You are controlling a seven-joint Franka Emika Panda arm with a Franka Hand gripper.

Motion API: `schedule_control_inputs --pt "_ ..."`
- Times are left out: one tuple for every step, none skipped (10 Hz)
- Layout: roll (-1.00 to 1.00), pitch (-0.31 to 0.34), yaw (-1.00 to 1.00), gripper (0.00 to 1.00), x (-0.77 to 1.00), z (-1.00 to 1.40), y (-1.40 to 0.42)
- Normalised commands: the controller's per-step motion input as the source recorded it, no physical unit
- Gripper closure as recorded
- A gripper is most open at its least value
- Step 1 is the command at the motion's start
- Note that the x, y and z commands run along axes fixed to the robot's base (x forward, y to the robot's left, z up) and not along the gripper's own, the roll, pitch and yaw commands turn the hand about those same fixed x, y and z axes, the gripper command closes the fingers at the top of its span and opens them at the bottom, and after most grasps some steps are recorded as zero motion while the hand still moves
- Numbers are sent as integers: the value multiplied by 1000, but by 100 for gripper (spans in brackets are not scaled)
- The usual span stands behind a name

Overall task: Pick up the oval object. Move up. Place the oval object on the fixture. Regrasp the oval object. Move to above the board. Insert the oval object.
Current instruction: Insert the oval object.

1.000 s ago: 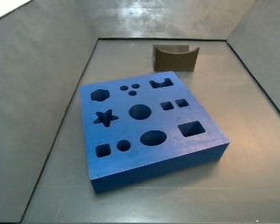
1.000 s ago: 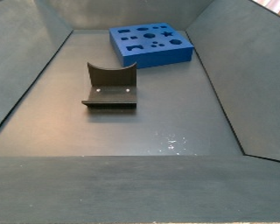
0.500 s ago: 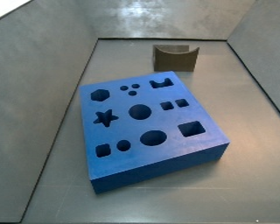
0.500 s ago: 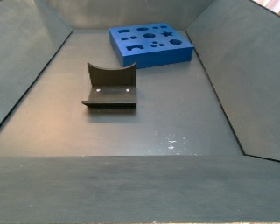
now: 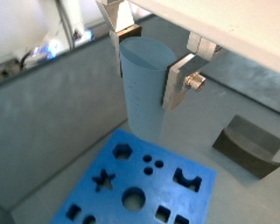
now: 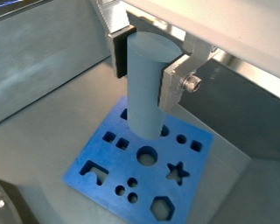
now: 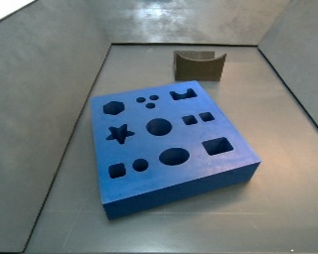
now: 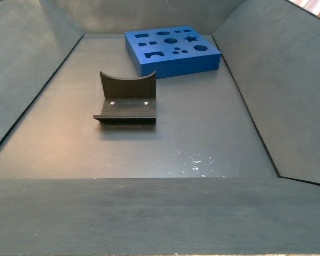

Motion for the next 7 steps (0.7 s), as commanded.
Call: schedule_control_inputs --pt "-143 -153 869 100 46 -660 0" --pt "-116 -117 849 100 57 -737 0" --pt "-67 -86 757 100 120 -820 -134" --pt "0 -53 609 100 194 -937 -437" --pt "0 -60 520 100 203 -957 -560" --pt "10 -140 286 100 140 -906 -817" --pt "49 -191 123 100 229 -794 -929"
